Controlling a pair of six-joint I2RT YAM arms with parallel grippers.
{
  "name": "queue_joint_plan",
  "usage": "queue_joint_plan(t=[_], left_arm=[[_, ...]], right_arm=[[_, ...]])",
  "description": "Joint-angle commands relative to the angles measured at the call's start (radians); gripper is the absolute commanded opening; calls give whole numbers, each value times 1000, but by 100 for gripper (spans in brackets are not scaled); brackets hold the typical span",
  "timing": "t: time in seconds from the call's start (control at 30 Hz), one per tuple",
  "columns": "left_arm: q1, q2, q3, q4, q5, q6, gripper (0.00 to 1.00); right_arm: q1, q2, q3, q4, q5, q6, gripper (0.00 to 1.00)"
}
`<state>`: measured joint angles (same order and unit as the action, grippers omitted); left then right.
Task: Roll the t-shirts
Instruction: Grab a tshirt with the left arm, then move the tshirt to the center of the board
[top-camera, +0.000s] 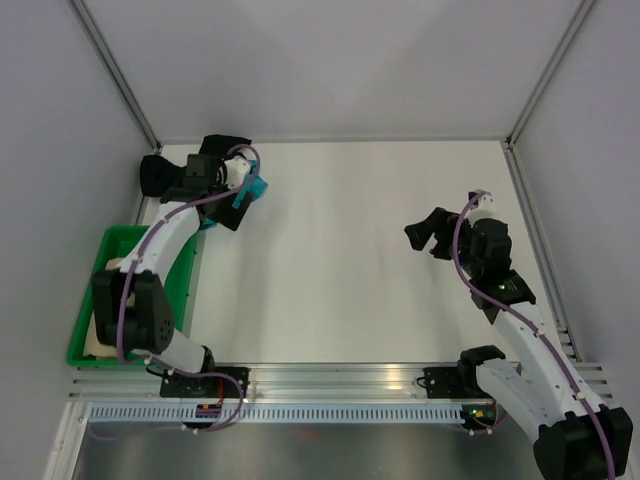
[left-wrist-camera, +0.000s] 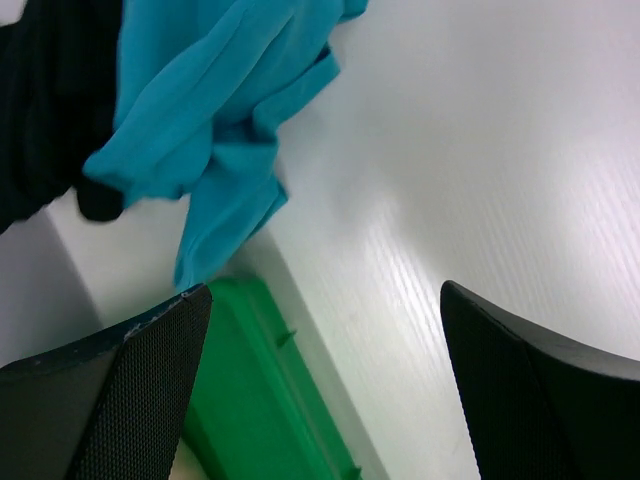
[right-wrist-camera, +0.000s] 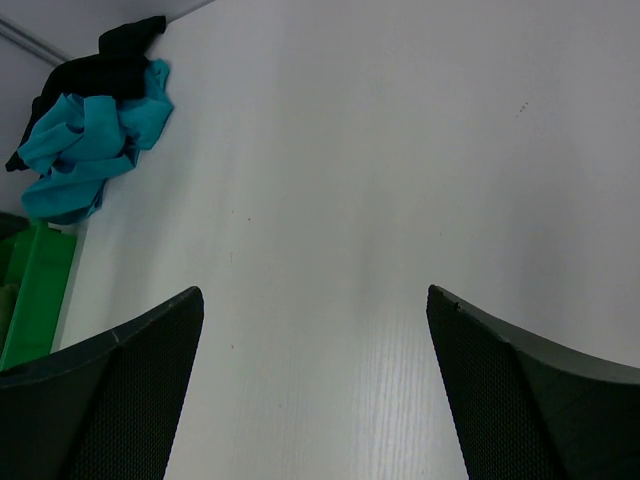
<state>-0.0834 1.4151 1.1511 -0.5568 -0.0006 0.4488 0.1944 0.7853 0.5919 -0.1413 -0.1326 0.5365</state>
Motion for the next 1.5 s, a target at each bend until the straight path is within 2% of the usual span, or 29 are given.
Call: queue_joint_plan(t=[0.0,0.03,0.1,0.13,0.27,0.37,0.4,0.47,0.6,0.8,0.97,1.0,1.17,1.27,1.3,1.47], left_arm=[[-41,187,116,18,-38,21,100],[-53,290,187,23,-73,19,100],[-53,379,269,29,-134,13,100],[-53,425,336,32,-219,4,99],[-53,541,386,90,-335,22,91],[-53,570,383,109,-343,48,58],[-53,582,383,109,-346,60,34],[-53,582,368,109,-358,71,4],[-53,503,317,113,-334,74,2],[-53,245,263,103,-211,77,2],[-55,13,282,-21,-4,116,2],[-55,-16,289,-31,64,120,2],[-64,-207,314,-40,201,159,2],[-62,-222,433,-135,348,131,2],[-64,-220,497,-172,460,114,2],[-91,-194,593,-224,784,-7,2]], right_arm=[[4,57,63,78,-79,-42,98],[4,87,68,86,-81,-49,98],[4,118,78,95,-81,-59,98],[4,144,80,104,-81,-61,98],[4,187,94,121,-101,-69,98],[4,201,86,134,-104,-70,98],[4,204,83,132,-102,-72,98],[4,207,82,132,-102,-69,98],[4,192,85,152,-98,-64,98],[4,154,83,149,-84,-61,98],[4,143,111,144,-96,-63,98],[4,140,117,144,-98,-61,98],[4,144,132,158,-108,-53,98],[4,146,141,163,-120,-44,98],[4,146,144,163,-128,-46,98],[4,137,187,144,-111,-58,98]])
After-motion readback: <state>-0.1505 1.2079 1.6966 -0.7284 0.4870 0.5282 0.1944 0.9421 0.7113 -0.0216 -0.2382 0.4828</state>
